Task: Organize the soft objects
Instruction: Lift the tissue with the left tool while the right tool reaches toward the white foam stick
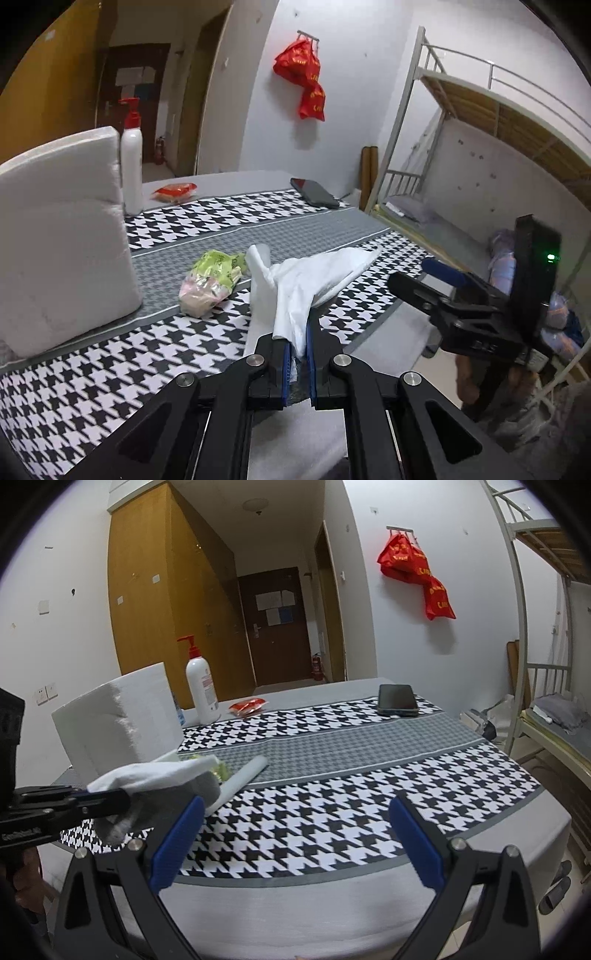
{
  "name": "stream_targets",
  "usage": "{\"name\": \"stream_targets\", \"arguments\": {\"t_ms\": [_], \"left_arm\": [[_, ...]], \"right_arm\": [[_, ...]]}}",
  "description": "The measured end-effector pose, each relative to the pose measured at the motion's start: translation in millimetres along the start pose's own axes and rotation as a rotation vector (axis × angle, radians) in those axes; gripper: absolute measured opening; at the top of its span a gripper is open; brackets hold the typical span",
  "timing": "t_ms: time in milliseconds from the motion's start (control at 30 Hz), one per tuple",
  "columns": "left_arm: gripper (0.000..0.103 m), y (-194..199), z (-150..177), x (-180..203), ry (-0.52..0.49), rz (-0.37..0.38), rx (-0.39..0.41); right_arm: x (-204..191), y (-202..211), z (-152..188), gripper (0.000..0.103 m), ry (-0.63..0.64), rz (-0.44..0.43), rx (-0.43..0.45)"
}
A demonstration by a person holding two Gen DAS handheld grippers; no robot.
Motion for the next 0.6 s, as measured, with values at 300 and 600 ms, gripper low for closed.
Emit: {"name": "stream_targets", "arguments": {"t_ms": [300, 600], "left_arm": [[0.008, 32, 7, -31, 0.045, -0.097, 0.057], [0.008, 44, 20, -57, 0.077, -0.19, 0.069]], "right_arm": [[-33, -4, 0, 0.101, 0.044, -0.026, -0.02], [-60, -25, 9, 0.101, 0.081, -0.033, -0.096]]}}
Point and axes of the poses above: each gripper's, at about its wrist camera, not at the fingertips, and y roughly against the way its jaws point, x to its right, z to its underside, the point moved 9 cm from there along -y, roughly the way its jaws point, and after that the axes turned 13 degrees about z, right-handed, at the moved point
